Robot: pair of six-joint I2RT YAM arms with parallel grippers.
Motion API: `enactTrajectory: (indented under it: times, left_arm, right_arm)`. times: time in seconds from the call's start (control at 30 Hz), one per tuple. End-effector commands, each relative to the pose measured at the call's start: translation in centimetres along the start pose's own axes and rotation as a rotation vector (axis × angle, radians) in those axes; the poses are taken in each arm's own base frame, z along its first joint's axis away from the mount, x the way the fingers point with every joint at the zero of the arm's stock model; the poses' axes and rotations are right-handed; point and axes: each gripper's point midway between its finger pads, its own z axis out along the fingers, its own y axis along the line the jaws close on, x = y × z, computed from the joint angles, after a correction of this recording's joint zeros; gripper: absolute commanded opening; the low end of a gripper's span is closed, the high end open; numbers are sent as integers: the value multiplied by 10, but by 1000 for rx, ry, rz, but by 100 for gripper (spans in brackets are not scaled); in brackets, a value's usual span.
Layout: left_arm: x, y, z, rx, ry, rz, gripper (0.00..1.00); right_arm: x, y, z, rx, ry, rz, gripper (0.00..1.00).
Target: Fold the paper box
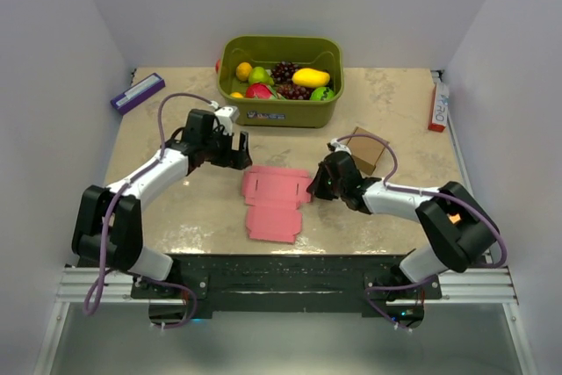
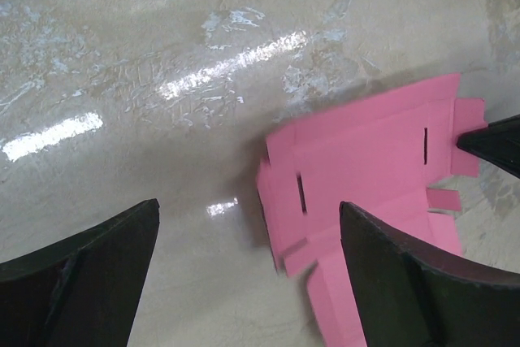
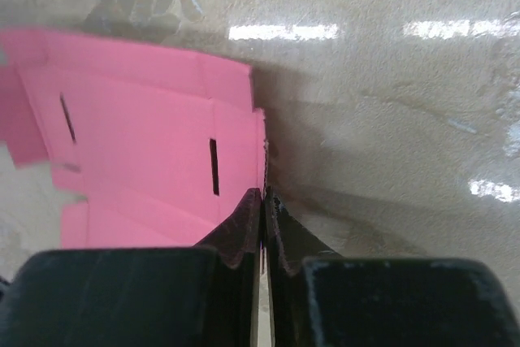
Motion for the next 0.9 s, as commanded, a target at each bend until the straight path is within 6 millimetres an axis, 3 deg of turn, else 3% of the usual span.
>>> enactTrajectory:
  times: [0.0, 0.13, 0.23, 0.33, 0.47, 0.7, 0.87]
  left_arm:
    - [-17, -1, -1, -15, -20, 28, 94]
    - [-32, -3, -18, -36, -85, 48, 94]
    - [-43, -12, -32, -8, -162, 68, 94]
    - [-66, -32, -64, 55, -317, 120, 95]
    - [-81, -44, -88, 86, -425, 166, 99]
    - [-85, -54, -99, 150, -451, 188, 100]
    - [-80, -63, -96, 233, -431, 186, 100]
  right_arm:
    - [-10, 18, -12, -83, -40, 8, 0]
    - [-23, 29, -29, -117, -77, 5, 0]
    - [-37, 41, -51, -163, -126, 15, 0]
    - [-56, 51, -79, -197, -197, 17, 0]
    - [-80, 66, -114, -259, -282, -10, 0]
    - [-107, 81, -181, -329, -411, -68, 0]
    - [-114, 83, -205, -337, -449, -87, 0]
